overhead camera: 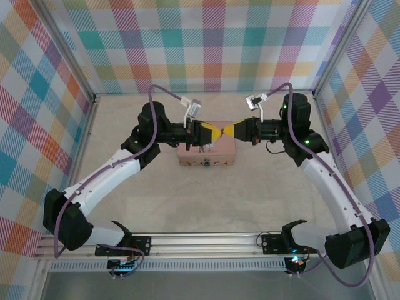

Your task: Unlock a padlock with a key

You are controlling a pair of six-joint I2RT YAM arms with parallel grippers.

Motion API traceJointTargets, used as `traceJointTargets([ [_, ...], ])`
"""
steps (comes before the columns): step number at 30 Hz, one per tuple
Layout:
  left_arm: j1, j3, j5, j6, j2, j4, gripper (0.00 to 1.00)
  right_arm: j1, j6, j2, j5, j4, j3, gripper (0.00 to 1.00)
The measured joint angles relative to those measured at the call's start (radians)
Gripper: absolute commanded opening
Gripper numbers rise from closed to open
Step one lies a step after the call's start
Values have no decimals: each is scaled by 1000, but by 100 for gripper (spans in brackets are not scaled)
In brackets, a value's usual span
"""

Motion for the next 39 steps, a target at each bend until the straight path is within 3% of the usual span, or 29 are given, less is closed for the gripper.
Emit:
traceJointTargets([
  [3,0,-1,0,0,0,0,6,-1,3,0,-3,2,-2,0],
  [5,0,-2,0,-2,0,0,0,-2,3,-2,-4,5,-6,0],
  [12,2,-8,-1,4,-7,-2,0,-2,11,-6,-7,14,-16,0],
  [15,2,-8,-7,15,-8,-11,0,-3,7,-6,0,6,-17,37],
  [18,5,-7,-16,33,-12,-64,0,-16,-18,-6,32,-20,-17,51],
  [26,6,1,-26,55,-11,-139,0,-15,-50,-10,72,-62,-16,53],
  [33,5,43,-20,78,1,-187,0,9,-98,0,88,-118,-4,40],
  [39,1,67,-3,88,21,-217,0,14,-113,7,88,-121,-4,47],
])
